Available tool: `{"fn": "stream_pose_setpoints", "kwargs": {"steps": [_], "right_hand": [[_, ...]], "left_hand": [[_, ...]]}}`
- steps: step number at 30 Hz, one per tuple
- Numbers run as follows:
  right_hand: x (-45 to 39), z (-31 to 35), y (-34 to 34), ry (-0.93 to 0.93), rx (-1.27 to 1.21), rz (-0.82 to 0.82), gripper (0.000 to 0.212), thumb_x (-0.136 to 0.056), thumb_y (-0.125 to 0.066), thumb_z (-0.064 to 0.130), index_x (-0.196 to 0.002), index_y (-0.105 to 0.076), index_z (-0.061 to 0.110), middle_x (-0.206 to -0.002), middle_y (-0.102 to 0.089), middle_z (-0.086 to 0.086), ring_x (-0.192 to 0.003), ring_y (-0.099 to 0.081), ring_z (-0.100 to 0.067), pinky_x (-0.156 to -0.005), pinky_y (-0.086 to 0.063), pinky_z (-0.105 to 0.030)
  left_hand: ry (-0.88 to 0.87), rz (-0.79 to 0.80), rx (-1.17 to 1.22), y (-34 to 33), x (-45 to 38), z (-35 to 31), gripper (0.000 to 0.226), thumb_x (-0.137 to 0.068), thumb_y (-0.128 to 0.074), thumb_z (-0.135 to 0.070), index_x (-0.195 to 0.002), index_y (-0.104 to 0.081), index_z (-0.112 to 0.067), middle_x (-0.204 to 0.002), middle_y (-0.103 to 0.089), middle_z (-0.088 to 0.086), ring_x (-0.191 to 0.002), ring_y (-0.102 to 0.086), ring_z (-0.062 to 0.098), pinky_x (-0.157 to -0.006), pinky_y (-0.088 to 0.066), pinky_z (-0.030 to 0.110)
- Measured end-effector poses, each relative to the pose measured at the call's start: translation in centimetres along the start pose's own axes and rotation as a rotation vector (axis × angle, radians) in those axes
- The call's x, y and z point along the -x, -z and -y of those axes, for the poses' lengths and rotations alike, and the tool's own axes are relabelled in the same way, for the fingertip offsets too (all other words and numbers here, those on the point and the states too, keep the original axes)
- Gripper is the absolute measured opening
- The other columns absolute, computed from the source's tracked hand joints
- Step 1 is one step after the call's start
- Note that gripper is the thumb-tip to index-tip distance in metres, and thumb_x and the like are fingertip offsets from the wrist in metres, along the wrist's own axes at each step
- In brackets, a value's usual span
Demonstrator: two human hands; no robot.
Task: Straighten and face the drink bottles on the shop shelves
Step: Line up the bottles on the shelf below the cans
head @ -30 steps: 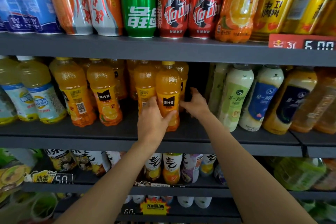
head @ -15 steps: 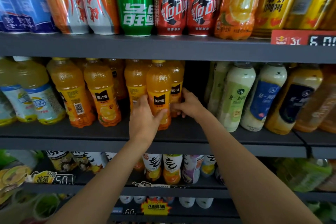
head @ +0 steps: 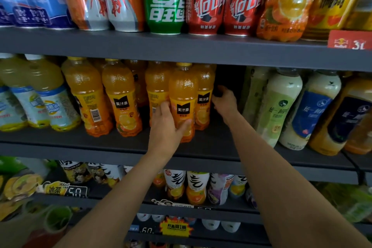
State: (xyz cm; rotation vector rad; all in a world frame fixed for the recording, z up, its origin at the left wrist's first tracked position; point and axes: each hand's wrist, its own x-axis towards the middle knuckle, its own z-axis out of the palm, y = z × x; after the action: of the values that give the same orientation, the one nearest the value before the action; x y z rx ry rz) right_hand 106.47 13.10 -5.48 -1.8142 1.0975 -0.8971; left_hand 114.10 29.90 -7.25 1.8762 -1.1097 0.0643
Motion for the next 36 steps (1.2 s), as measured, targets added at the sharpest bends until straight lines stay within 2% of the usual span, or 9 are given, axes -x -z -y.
{"fn": "stream_pose_setpoints", "kwargs": {"steps": [8,14,17,22,27,29,31,33,36], "right_hand": [[-1.2,-1.0,-2.4,-0.038,0.001,-0.020,0.034,-0.093,-0.053,0.016,-0.126,-0.053,0.009,-0.122,-0.060,-0.014,-0.115,-0.055,-0.028,-0.095,-0.044,-0.036],[0.9,-1.7,-1.9,-0.072,0.094,-0.355,0.031,-0.087,-0.062,0.015,-0.114,-0.057,0.001,-0.110,-0.064,-0.019,-0.105,-0.060,-0.034,-0.087,-0.048,-0.039],[2.0,-1.6,-1.5,-0.127,0.087,-0.428,0.034,-0.085,-0.066,0.016,-0.115,-0.056,0.003,-0.113,-0.063,-0.018,-0.108,-0.059,-0.032,-0.087,-0.047,-0.037],[1.0,-1.5,-1.5,-0.145,0.024,-0.359,0.035,-0.084,-0.067,0.015,-0.115,-0.055,0.004,-0.112,-0.063,-0.019,-0.102,-0.063,-0.036,-0.086,-0.053,-0.044],[0.2,-2.0,-0.5,-0.156,-0.013,-0.197,0.041,-0.091,-0.057,0.013,-0.129,-0.044,0.007,-0.127,-0.053,-0.016,-0.104,-0.061,-0.036,-0.056,-0.052,-0.029],[0.6,-1.6,-0.3,-0.197,-0.058,-0.173,0.050,-0.092,-0.055,0.013,-0.138,-0.034,0.013,-0.133,-0.047,-0.015,-0.110,-0.057,-0.038,-0.062,-0.056,-0.035],[1.9,-1.3,-0.6,-0.169,0.000,-0.249,0.056,-0.091,-0.055,0.014,-0.140,-0.030,0.014,-0.134,-0.046,-0.015,-0.114,-0.054,-0.038,-0.080,-0.055,-0.046],[4.0,-1.3,-1.0,-0.057,0.060,-0.357,0.051,-0.089,-0.056,0.010,-0.136,-0.035,0.007,-0.132,-0.047,-0.016,-0.117,-0.051,-0.034,-0.092,-0.047,-0.042],[7.0,-0.7,-1.8,0.108,0.003,-0.115,0.055,-0.086,-0.062,0.010,-0.135,-0.037,0.009,-0.127,-0.055,-0.010,-0.114,-0.055,-0.026,-0.093,-0.047,-0.036]], "left_hand": [[-0.034,-0.021,-0.011,-0.1,-0.1,0.4,0.061,-0.080,-0.070,-0.035,-0.124,-0.039,-0.007,-0.127,-0.046,0.011,-0.123,-0.040,0.026,-0.101,-0.039,0.045],[-0.050,-0.020,-0.012,-0.1,-0.1,0.5,0.063,-0.081,-0.068,-0.037,-0.127,-0.038,-0.007,-0.130,-0.044,0.011,-0.125,-0.039,0.025,-0.104,-0.037,0.041],[-0.041,-0.023,-0.013,-0.2,0.1,0.4,0.062,-0.081,-0.068,-0.036,-0.127,-0.038,-0.007,-0.130,-0.044,0.011,-0.126,-0.038,0.026,-0.103,-0.038,0.041],[-0.031,-0.010,-0.018,-0.1,0.0,0.4,0.061,-0.082,-0.067,-0.037,-0.127,-0.038,-0.007,-0.130,-0.044,0.010,-0.127,-0.037,0.024,-0.104,-0.037,0.040],[-0.027,0.004,-0.023,0.0,-0.2,0.4,0.061,-0.082,-0.067,-0.037,-0.127,-0.038,-0.006,-0.130,-0.045,0.011,-0.126,-0.038,0.025,-0.103,-0.037,0.041],[-0.021,0.002,-0.016,0.0,-0.2,0.3,0.061,-0.082,-0.067,-0.036,-0.127,-0.038,-0.006,-0.130,-0.044,0.011,-0.126,-0.038,0.025,-0.104,-0.037,0.040],[-0.022,0.002,-0.010,0.0,0.1,0.4,0.061,-0.083,-0.067,-0.035,-0.128,-0.037,-0.006,-0.131,-0.044,0.011,-0.127,-0.037,0.024,-0.105,-0.036,0.038],[-0.033,-0.003,-0.006,-0.1,0.2,0.4,0.061,-0.082,-0.067,-0.035,-0.128,-0.038,-0.007,-0.131,-0.044,0.010,-0.128,-0.037,0.024,-0.105,-0.036,0.037],[-0.034,-0.007,0.000,-0.2,0.1,0.5,0.060,-0.082,-0.067,-0.034,-0.126,-0.038,-0.006,-0.130,-0.045,0.012,-0.126,-0.038,0.024,-0.103,-0.038,0.038]]}}
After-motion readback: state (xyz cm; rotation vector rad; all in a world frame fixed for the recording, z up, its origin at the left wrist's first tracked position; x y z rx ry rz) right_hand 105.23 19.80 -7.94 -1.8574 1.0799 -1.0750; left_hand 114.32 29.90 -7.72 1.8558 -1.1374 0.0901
